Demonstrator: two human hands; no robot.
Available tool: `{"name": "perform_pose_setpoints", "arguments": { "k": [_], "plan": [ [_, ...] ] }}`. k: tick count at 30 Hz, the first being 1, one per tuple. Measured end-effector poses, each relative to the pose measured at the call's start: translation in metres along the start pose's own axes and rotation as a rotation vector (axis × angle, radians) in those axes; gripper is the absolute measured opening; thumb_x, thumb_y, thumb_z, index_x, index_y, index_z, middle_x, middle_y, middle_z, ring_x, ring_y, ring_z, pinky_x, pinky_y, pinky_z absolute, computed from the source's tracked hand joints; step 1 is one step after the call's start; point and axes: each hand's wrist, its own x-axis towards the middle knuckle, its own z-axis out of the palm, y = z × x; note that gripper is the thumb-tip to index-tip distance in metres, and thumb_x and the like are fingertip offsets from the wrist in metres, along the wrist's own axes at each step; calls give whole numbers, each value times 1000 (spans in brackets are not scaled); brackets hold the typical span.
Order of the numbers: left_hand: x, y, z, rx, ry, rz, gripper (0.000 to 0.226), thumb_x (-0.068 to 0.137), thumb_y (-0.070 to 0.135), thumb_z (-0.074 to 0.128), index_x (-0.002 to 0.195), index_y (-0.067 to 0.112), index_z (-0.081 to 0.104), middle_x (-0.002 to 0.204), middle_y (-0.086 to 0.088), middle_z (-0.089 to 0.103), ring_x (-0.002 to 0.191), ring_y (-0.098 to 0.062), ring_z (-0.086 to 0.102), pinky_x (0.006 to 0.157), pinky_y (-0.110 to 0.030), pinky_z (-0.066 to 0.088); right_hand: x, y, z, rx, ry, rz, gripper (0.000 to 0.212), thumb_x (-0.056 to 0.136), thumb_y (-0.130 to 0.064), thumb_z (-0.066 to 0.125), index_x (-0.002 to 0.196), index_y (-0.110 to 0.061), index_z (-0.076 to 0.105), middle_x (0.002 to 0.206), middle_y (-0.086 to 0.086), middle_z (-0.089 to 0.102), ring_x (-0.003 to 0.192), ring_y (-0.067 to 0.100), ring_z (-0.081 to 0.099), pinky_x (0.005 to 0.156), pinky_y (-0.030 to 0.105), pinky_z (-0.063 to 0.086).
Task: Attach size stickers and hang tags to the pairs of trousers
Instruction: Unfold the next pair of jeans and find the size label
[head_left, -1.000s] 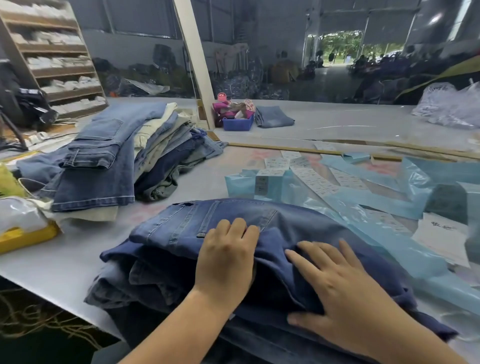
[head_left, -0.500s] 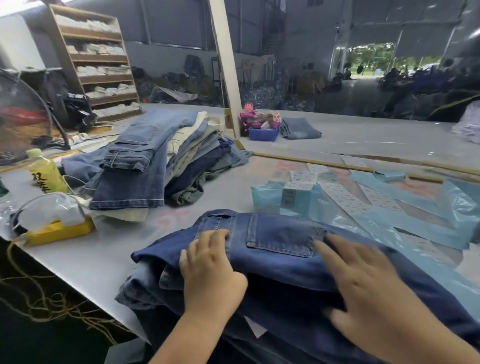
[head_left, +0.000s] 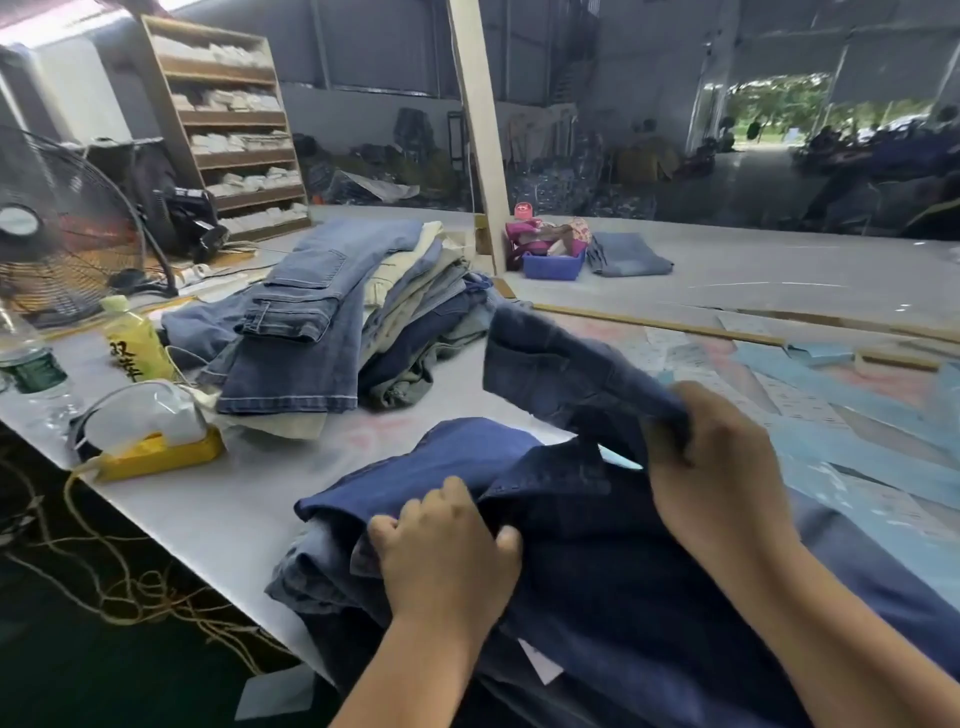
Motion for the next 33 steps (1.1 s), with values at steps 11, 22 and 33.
{"name": "perform_pose_setpoints", "arguments": {
  "k": [11, 22, 33],
  "plan": [
    [47, -24, -23, -737, 36, -157, 28, 93, 20, 51, 66, 14, 47, 68, -10, 55, 73, -34, 44, 63, -37, 31, -7, -1, -12, 119, 134, 79, 13, 91, -2, 56, 91, -15, 61, 78, -6, 52, 72, 17, 45, 64, 29, 29],
    [53, 39, 2, -134, -164, 199, 65, 73, 68, 64, 114, 21, 49, 120, -1, 55, 115, -27, 49, 91, -41, 41, -17, -5, -3, 387, 196, 242, 25, 94, -15, 56, 75, -32, 53, 69, -16, 58, 62, 1, 49, 53, 13, 36],
    [68, 13, -18, -1359, -644, -1, 28, 67, 25, 82, 93, 13, 78, 96, -14, 76, 88, -30, 74, 80, -40, 60, -20, -4, -18, 395, 266, 231, 25, 95, -14, 56, 76, -28, 50, 73, -11, 57, 64, 1, 50, 57, 10, 36]
  ]
}}
